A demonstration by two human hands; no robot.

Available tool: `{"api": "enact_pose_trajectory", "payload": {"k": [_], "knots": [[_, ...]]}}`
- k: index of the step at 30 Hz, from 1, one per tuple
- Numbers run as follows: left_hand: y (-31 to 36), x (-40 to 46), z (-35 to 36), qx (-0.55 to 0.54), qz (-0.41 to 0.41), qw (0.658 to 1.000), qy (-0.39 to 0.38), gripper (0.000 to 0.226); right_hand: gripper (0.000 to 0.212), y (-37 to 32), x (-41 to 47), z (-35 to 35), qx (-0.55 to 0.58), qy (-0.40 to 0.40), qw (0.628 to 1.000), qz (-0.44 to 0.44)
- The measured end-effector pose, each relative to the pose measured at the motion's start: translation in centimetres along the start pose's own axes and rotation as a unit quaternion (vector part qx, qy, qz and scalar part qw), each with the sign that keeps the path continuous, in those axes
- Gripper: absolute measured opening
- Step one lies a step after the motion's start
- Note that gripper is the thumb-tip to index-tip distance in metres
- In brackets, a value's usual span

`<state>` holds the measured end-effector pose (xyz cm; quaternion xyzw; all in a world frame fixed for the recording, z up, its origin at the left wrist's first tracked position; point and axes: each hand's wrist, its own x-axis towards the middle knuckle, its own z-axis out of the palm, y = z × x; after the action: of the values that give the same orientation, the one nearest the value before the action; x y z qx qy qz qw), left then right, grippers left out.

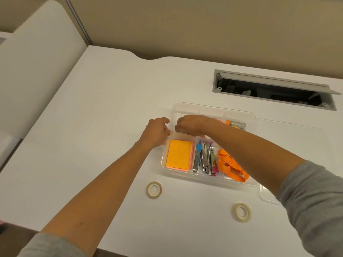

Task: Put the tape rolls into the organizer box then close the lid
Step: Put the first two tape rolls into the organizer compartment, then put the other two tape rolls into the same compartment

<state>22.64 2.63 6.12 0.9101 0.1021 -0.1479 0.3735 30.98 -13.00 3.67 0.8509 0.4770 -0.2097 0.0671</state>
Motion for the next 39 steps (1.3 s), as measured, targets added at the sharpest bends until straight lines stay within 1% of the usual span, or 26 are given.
{"api": "enact_pose_trajectory", "payload": {"k": [4, 11, 13, 15, 18, 21, 23, 26, 27, 29, 34, 36, 37, 39], "knots": [[0.1, -0.1, 0.1, -0.001, -0.004, 1.000, 0.004, 0.047, 0.035, -0.2, -0.2, -0.1, 0.004, -0.001, 1.000, 0.000], [0.1, -0.3, 0.2, 0.000, -0.002, 1.000, 0.012, 0.047, 0.057, -0.4, -1.0, -0.6, 0.063, -0.009, 0.997, 0.045], [0.0, -0.4, 0.2, -0.002, -0.003, 1.000, 0.014, 0.047, 0.060, -0.7, -2.0, -1.3, 0.086, 0.017, 0.994, 0.058], [-0.1, -0.5, 0.1, -0.013, -0.003, 1.000, 0.008, 0.047, 0.062, -1.3, -3.6, -2.0, 0.131, 0.080, 0.985, 0.083], [-0.1, -0.5, -0.1, -0.026, -0.003, 1.000, -0.001, 0.047, 0.057, -2.5, -6.6, -2.3, 0.203, 0.195, 0.950, 0.135], [-0.3, -0.8, -0.3, 0.020, -0.001, 1.000, 0.009, 0.053, 0.048, -4.4, -10.6, -1.5, 0.294, 0.286, 0.890, 0.198], [-0.7, -1.5, -0.3, 0.046, 0.007, 0.997, 0.058, 0.054, 0.043, -5.9, -13.6, -0.6, 0.325, 0.339, 0.853, 0.227], [-1.9, -3.9, -0.1, 0.080, 0.058, 0.978, 0.183, 0.049, 0.038, -8.6, -17.8, 1.5, 0.328, 0.400, 0.816, 0.260], [-2.5, -4.9, 0.2, 0.094, 0.076, 0.971, 0.206, 0.047, 0.037, -9.4, -19.0, 2.3, 0.331, 0.413, 0.802, 0.277], [-3.9, -7.1, 1.2, 0.104, 0.088, 0.968, 0.212, 0.046, 0.034, -10.8, -21.2, 4.4, 0.347, 0.424, 0.774, 0.318], [-7.5, -12.5, 4.2, 0.057, 0.039, 0.980, 0.185, 0.045, 0.024, -14.1, -24.6, 9.8, 0.389, 0.484, 0.678, 0.392], [-8.7, -14.5, 5.5, 0.048, 0.029, 0.984, 0.169, 0.046, 0.022, -15.6, -25.2, 12.0, 0.404, 0.483, 0.650, 0.425], [-9.3, -15.3, 6.1, 0.052, 0.024, 0.986, 0.154, 0.048, 0.023, -16.3, -25.4, 13.1, 0.404, 0.471, 0.645, 0.445], [-10.0, -16.4, 7.0, 0.085, 0.013, 0.989, 0.118, 0.055, 0.027, -17.3, -25.5, 15.0, 0.387, 0.421, 0.660, 0.488]]}}
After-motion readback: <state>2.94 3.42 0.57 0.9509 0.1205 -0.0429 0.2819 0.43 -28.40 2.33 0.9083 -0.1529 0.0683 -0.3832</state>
